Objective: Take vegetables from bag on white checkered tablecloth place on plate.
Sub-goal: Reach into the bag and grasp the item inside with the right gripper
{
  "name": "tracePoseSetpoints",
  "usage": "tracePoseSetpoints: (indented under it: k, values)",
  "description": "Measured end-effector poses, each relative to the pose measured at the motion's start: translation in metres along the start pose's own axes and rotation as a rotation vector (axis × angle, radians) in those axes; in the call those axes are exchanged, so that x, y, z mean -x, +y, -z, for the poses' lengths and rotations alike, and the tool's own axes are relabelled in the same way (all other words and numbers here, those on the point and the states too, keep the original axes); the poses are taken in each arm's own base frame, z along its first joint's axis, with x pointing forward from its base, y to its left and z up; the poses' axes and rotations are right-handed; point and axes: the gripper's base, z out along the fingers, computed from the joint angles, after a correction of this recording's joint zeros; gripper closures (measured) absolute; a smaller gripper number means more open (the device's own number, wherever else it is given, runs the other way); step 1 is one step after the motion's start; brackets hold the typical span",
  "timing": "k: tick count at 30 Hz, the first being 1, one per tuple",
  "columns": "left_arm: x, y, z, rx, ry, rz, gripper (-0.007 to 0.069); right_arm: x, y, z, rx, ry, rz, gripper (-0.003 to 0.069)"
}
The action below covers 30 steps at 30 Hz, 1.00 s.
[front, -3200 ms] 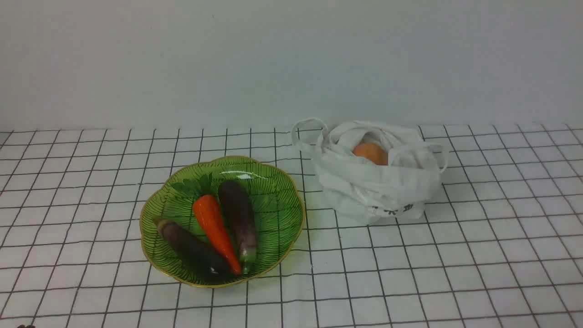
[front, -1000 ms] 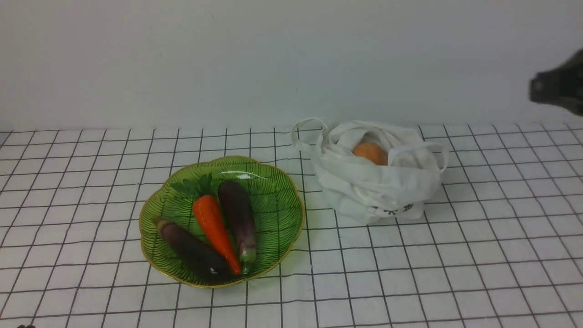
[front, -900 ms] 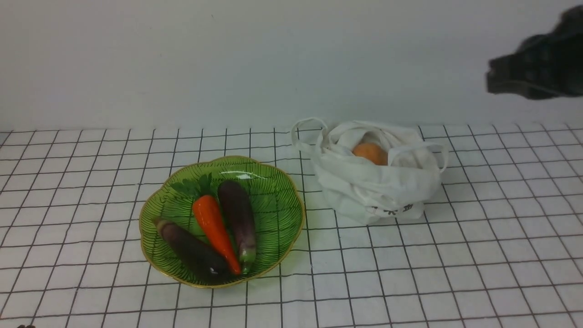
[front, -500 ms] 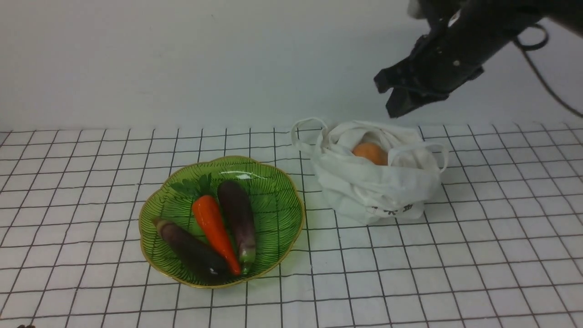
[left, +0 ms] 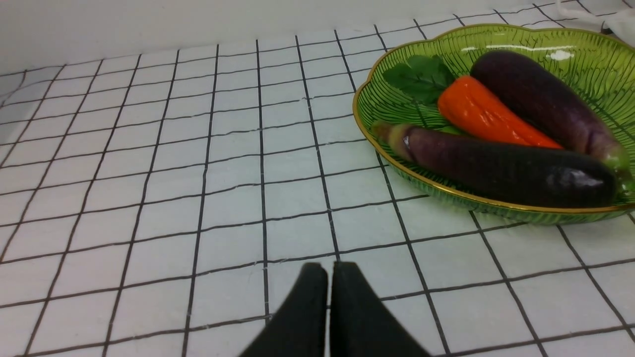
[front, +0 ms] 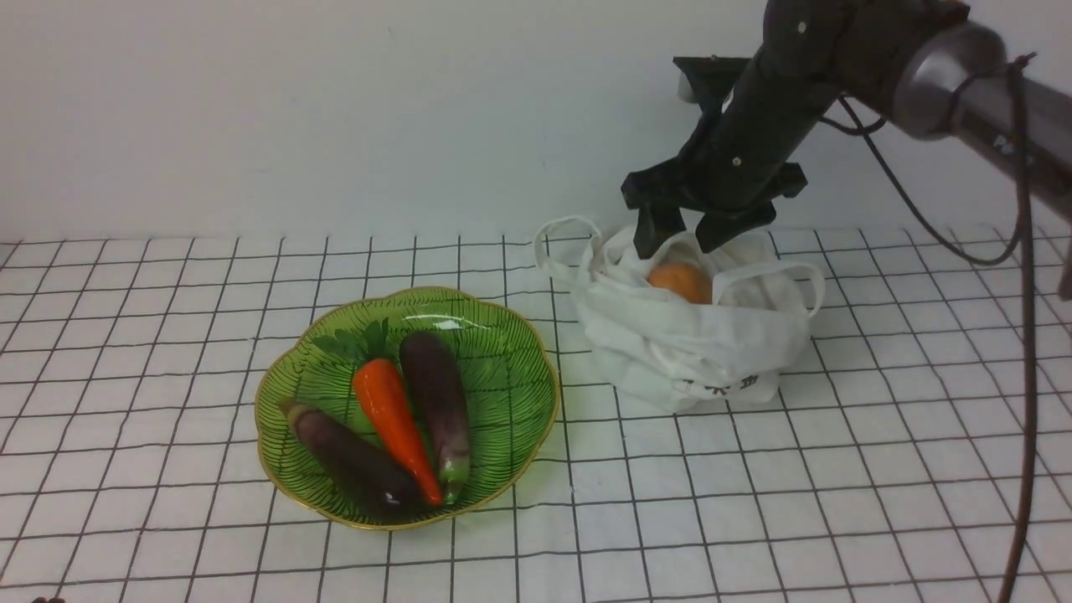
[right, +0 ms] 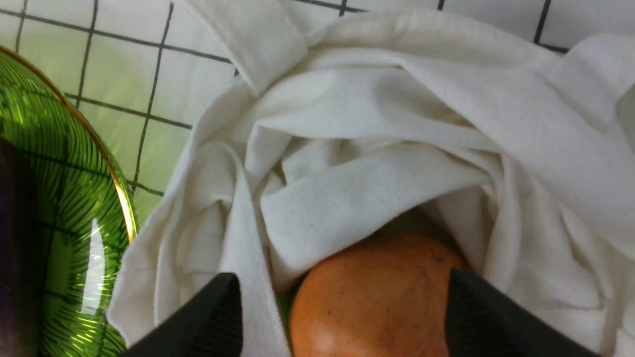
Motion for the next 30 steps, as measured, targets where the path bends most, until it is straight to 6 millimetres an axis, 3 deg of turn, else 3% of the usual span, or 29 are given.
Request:
tracePoseSetpoints:
  k: [5, 18, 23, 26, 28, 30]
  values:
    - [0.0, 0.0, 0.0, 0.0, 0.0, 0.0, 0.0632, -0.008, 0.003, -0.011, -0.025, 0.045, 0.01, 0.0083]
    - [0.0, 0.0, 0.0, 0.0, 0.0, 0.0, 0.0632, -0.012, 0.001, -0.016, -0.042, 0.066, 0.031, 0.0093]
    - [0.0, 0.0, 0.0, 0.0, 0.0, 0.0, 0.0632, -0.013, 0.0, -0.027, -0.029, 0.081, 0.042, 0.0102]
    - [0.0, 0.0, 0.0, 0.0, 0.0, 0.0, 0.0632, -0.014, -0.003, -0.033, -0.051, 0.089, 0.048, 0.0136]
    - [0.0, 0.0, 0.0, 0.0, 0.0, 0.0, 0.0632, -0.014, -0.004, -0.033, -0.063, 0.09, 0.053, 0.0204]
    - [0.0, 0.0, 0.0, 0.0, 0.0, 0.0, 0.0632, -0.014, -0.004, -0.033, -0.063, 0.09, 0.053, 0.0211]
